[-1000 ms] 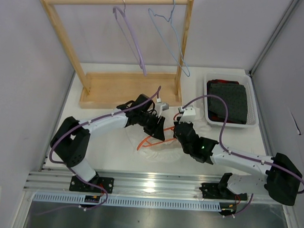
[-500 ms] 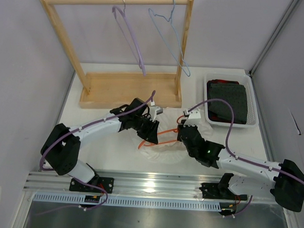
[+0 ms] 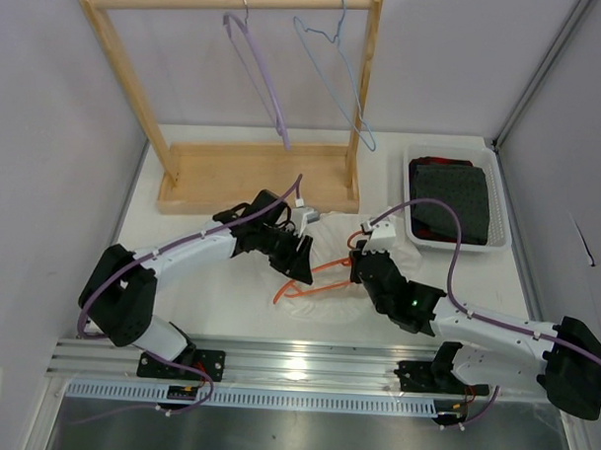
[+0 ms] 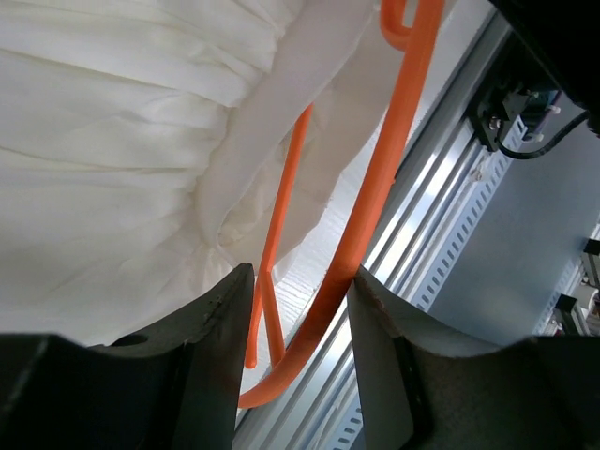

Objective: Place the skirt on the hanger

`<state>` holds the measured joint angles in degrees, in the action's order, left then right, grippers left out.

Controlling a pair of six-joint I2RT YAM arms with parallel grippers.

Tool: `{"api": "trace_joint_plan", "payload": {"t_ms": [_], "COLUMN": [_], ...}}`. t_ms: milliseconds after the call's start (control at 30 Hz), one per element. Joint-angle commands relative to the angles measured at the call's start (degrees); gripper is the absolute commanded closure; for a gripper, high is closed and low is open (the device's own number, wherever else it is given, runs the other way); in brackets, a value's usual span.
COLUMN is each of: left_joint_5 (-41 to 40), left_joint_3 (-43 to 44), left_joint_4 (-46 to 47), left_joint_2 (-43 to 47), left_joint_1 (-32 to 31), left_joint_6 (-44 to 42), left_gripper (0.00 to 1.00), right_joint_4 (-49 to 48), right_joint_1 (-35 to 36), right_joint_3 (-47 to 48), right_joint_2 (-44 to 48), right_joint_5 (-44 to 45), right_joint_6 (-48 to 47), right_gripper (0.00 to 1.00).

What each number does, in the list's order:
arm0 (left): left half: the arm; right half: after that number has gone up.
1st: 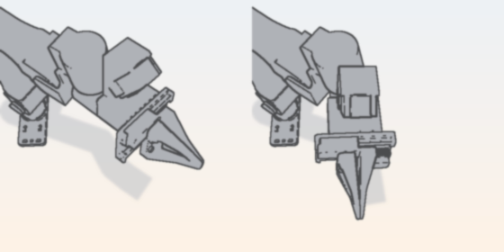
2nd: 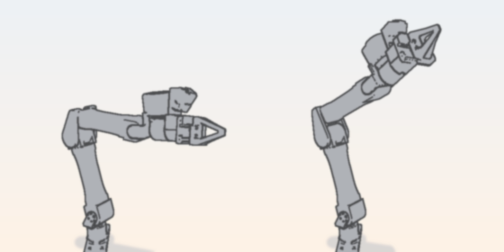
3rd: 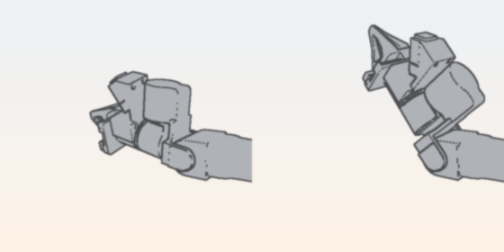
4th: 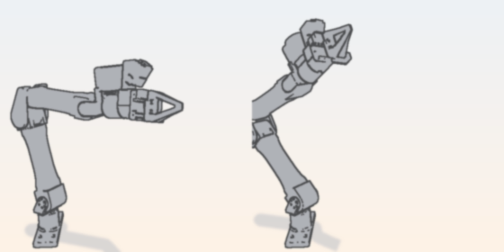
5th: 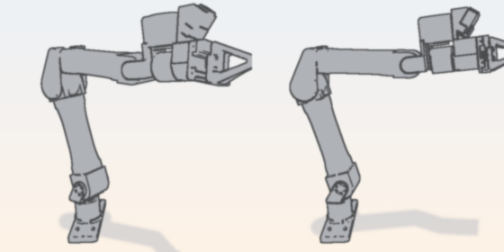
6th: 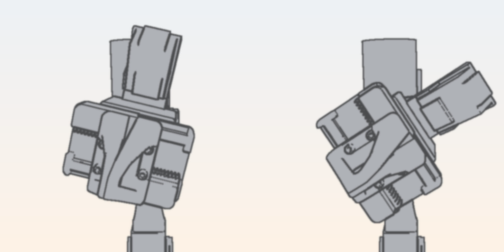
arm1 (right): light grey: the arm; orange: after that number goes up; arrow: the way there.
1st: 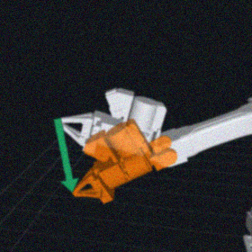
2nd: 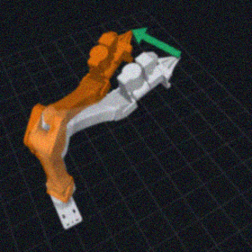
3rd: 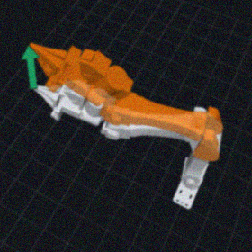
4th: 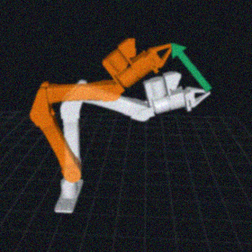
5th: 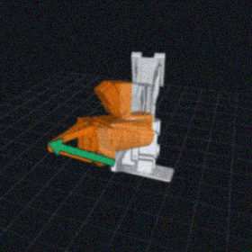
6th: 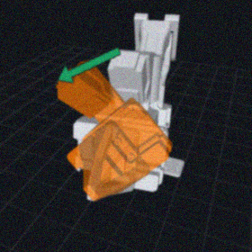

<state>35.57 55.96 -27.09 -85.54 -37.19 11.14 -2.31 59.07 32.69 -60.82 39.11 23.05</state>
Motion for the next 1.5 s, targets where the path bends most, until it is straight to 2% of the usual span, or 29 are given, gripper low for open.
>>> {"api": "trace_joint_plan", "payload": {"t_ms": [0,133,233,467,833,1133,1300,1467], "left_joint_5": [1.7,3.5,1.7,-3.5,-4.7,-10.2,-13.3,-14.7], "left_joint_3": [2.3,0.2,-0.1,2.7,1.3,0.4,0.4,-0.8], "left_joint_4": [0.4,3.2,4.8,-0.4,-0.9,-0.6,-0.2,0.6], "left_joint_2": [2.7,4.5,5.5,0.8,-2.4,-4.8,-5.7,-6.5], "left_joint_1": [0.8,2.4,3.9,4.0,-0.5,-3.9,-4.6,-5.8], "left_joint_6": [-2.8,-1.1,0.7,-1.0,-1.6,-0.9,0.3,1.9], "left_gripper": [0.5,0.48,0.47,0.49,0.49,0.51,0.54,0.62], "right_joint_4": [-1.1,-1.5,-2.2,-2.7,-2.4,-2.2,-1.9,-1.6], "right_joint_1": [0.5,0.5,0.5,0.5,0.4,0.5,0.4,0.4], "right_joint_3": [1.0,0.8,0.0,-0.9,-0.6,-0.5,-0.5,-0.5], "right_joint_2": [0.2,-0.1,0.5,3.6,3.5,4.0,4.1,4.8], "right_joint_5": [1.1,0.6,-0.3,-0.8,0.1,0.6,0.8,1.7], "right_joint_6": [-0.4,-0.5,-0.7,-0.8,-0.1,0.4,0.5,0.9], "right_gripper": [1.0,1.0,1.0,1.0,1.0,1.0,1.0,1.0]}}
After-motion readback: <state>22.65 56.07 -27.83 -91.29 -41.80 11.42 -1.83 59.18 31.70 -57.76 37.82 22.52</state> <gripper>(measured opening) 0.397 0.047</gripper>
